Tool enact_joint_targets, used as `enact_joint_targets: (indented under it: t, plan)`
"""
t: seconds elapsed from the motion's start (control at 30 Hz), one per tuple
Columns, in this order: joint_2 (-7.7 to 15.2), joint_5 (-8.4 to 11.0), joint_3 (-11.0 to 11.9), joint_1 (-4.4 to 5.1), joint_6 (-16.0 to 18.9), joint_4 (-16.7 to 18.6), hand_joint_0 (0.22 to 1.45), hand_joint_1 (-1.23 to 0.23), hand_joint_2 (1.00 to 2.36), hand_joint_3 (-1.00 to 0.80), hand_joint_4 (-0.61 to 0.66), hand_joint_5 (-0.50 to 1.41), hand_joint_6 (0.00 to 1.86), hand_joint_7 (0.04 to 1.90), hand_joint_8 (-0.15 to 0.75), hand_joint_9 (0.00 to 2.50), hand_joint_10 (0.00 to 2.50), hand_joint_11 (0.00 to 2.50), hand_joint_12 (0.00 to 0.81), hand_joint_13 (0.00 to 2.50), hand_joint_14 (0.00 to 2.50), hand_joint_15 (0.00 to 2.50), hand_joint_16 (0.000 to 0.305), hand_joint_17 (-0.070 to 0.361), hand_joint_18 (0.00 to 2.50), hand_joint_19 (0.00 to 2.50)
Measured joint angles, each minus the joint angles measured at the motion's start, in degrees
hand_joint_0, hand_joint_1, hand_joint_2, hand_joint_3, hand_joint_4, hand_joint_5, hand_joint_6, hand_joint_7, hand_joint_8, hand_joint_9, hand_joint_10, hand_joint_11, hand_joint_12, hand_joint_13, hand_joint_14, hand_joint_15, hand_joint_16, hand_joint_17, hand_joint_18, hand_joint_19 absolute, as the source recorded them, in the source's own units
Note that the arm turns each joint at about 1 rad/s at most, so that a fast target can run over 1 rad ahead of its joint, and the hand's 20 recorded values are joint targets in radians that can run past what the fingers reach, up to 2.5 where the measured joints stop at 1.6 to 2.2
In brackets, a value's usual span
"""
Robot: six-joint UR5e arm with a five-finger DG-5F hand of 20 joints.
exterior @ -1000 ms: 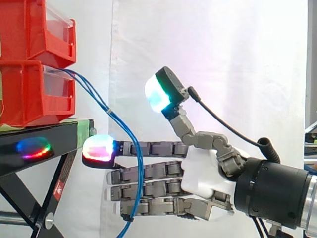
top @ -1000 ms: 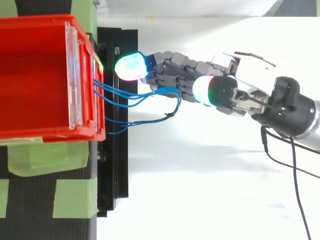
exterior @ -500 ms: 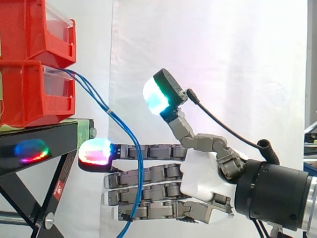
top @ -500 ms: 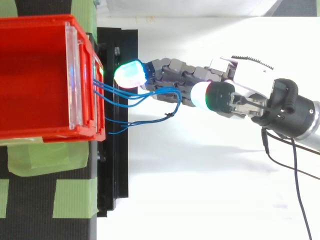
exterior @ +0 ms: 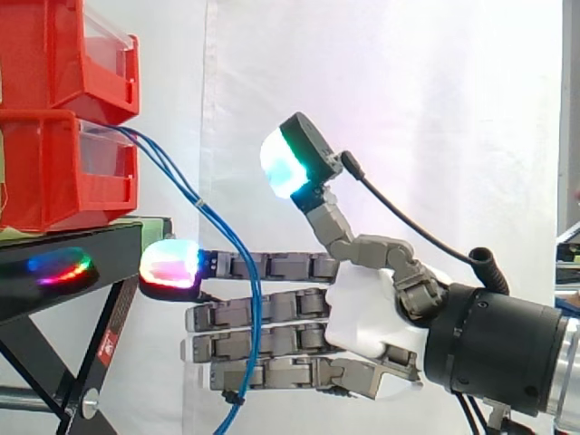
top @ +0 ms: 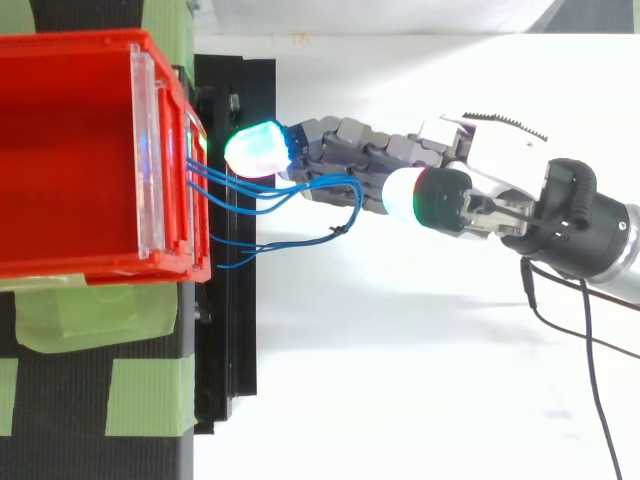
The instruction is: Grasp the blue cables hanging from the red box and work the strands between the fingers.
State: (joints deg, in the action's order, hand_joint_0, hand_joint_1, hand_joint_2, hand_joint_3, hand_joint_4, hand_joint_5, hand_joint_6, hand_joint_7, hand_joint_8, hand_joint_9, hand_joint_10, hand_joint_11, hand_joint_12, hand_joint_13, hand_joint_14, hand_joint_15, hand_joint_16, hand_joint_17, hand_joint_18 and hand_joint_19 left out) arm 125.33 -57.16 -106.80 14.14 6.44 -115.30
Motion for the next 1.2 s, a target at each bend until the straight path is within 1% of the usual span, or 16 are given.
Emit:
enact_joint_targets:
  t: [0.37, 0.7, 1.2]
  plan:
    - [0.0, -1.17, 0.06, -0.04, -0.34, 1.97, 0.59, -0.39, 1.0, -1.0, 0.15, -0.45, 0.01, 0.67, 0.359, 0.0, 0.0, 0.04, 0.425, 0.0, 0.0, 0.19, 0.086, 0.194, 0.0, 0.09]
    - [0.0, -2.0, 0.08, 0.0, -2.0, 2.97, 0.59, -0.39, 1.0, -1.0, 0.15, -0.45, 0.01, 0.67, 0.36, 0.0, 0.0, 0.04, 0.425, 0.0, 0.0, 0.19, 0.086, 0.193, 0.0, 0.09]
    - [0.0, -2.21, 0.08, -0.01, -2.66, 3.32, 0.6, -0.39, 1.0, -1.0, 0.15, -0.44, 0.01, 0.68, 0.365, 0.0, 0.0, 0.08, 0.423, 0.0, 0.0, 0.2, 0.085, 0.192, 0.0, 0.1]
